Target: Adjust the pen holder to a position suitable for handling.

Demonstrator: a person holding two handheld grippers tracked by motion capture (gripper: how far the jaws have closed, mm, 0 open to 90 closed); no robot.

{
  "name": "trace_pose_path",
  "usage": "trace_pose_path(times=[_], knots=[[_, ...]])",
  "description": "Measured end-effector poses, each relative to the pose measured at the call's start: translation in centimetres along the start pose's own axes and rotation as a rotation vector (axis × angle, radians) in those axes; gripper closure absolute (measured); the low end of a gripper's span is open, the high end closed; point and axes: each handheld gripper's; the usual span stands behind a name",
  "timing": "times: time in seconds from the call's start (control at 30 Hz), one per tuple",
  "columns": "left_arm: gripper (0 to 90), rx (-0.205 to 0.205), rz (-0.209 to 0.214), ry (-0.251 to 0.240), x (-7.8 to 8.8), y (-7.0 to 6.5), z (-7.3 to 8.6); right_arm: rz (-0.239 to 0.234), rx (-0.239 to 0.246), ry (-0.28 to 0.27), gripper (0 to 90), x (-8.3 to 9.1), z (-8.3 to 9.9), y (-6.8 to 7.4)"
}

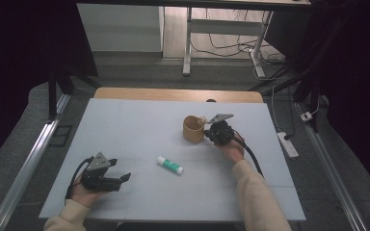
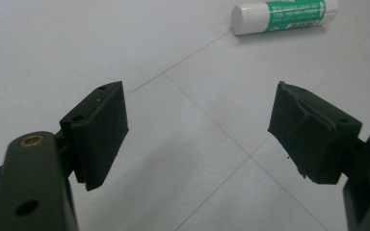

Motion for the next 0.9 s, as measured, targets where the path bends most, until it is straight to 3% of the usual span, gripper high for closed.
trace_pose_path(times=[0.9], knots=[[20.4,0.002,-0.002,0.004,0.0,0.1,0.1,-0.047,0.024,-0.013,89.4,-1.8,-1.4,2.3]])
Point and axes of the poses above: each handheld gripper's, and its own axes: x roughly backward along the jaws, z roughly out of its underside, y roughly to its left, and after that the axes turned 8 degrees about -y, right-handed
